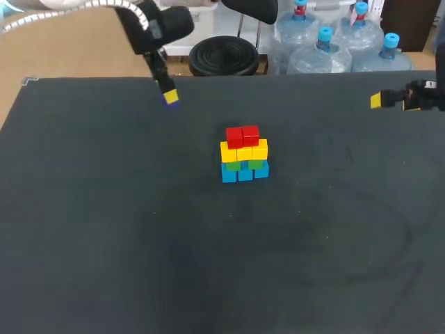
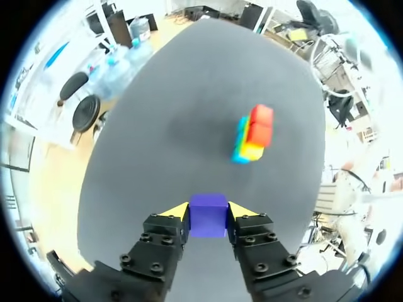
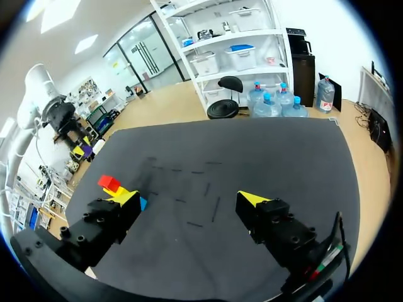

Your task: Place the blue cubes, place green cubes on the blue cubes, place the yellow cubes on the green cubes, then place the red cubes on the yellow cubes, and place purple cube on the red cubes.

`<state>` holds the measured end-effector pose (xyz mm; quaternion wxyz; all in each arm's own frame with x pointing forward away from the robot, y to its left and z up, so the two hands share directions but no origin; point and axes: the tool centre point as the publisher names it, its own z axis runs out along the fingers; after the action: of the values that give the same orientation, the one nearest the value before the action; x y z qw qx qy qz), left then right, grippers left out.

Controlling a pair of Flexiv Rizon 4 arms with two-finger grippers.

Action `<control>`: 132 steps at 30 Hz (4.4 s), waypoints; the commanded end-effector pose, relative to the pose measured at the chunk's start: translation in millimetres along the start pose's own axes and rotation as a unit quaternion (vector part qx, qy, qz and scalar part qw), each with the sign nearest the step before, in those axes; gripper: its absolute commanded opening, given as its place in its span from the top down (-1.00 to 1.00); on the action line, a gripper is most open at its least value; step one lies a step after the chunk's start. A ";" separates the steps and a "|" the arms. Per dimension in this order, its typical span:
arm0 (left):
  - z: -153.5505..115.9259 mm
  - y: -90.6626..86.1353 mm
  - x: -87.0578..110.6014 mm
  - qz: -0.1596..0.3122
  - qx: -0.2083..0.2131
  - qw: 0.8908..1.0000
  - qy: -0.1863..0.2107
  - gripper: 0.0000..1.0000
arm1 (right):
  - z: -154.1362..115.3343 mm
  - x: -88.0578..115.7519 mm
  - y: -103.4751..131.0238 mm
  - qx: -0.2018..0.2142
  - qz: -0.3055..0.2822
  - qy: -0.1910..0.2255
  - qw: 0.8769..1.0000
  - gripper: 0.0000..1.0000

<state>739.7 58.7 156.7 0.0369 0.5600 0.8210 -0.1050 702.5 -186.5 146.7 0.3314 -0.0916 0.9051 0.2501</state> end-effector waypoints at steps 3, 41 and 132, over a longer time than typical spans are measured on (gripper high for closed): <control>5.1 -42.0 -13.6 0.023 -0.031 0.999 -0.005 1.00 | -1.0 -0.1 1.2 0.003 0.000 0.001 1.000 -1.00; 41.2 -98.2 -98.2 0.210 0.002 0.976 0.051 1.00 | -1.0 -0.1 1.2 0.003 0.000 0.001 1.000 -1.00; 65.7 -73.3 -100.5 0.201 0.014 0.975 0.098 0.38 | -1.0 -0.1 1.2 0.003 0.000 0.001 1.000 -1.00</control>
<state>701.7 -70.4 119.3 -0.0260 0.7221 0.6894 -0.0506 702.6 -186.4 146.8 0.3313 -0.0916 0.9052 0.2500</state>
